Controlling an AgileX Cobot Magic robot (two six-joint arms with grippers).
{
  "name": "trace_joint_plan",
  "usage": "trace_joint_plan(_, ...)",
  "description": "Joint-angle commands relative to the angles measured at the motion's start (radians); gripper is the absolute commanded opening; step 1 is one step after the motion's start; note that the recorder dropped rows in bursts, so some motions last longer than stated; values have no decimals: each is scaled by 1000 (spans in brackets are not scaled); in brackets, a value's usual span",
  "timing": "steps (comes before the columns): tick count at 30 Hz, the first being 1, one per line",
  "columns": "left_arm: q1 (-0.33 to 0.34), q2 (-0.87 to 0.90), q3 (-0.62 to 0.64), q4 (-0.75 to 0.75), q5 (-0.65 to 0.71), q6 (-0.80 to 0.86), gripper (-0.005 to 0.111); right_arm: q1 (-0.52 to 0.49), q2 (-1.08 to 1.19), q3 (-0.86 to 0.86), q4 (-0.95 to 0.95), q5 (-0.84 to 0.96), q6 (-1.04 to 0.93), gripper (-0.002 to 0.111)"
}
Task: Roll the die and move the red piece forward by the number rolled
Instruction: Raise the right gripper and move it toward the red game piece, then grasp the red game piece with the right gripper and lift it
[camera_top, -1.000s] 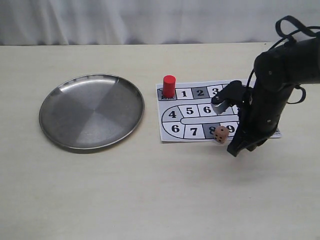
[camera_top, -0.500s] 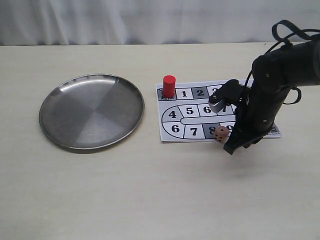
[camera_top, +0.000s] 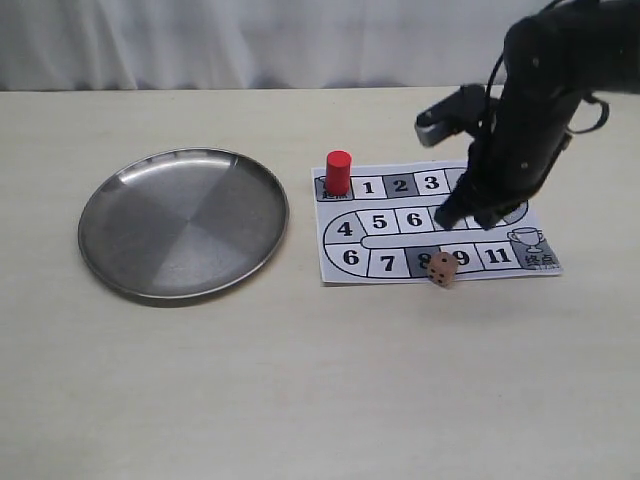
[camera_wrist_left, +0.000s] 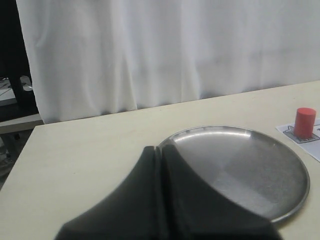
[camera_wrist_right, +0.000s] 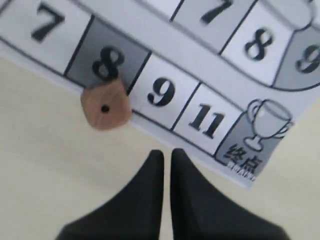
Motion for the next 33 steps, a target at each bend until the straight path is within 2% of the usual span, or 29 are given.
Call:
trace_joint_plan(1,-8,-3,2,0,-8,-1,0,-2,-26,-112,60,-10,40,5)
trace_joint_plan(3,-8,-3,2,0,-8,-1,0,-2,-26,-134,144,-96,40,7)
trace_joint_plan(4,-8,-3,2,0,-8,-1,0,2,-26,-134,168,-139,37,12)
trace_joint_plan(10,-8,-3,2,0,-8,-1,0,70,35,-134,154,-344,35,56)
trace_joint_plan(14,-8,-3,2,0,-8,-1,0,103,119,-170,154,-411,35,72)
trace_joint_plan(30,-8,-3,2,0,-8,-1,0,103,411,-437,210,-431,37,73)
trace_joint_plan(33,-8,-3,2,0,-8,-1,0,103,443,-459,210,-431,37,70)
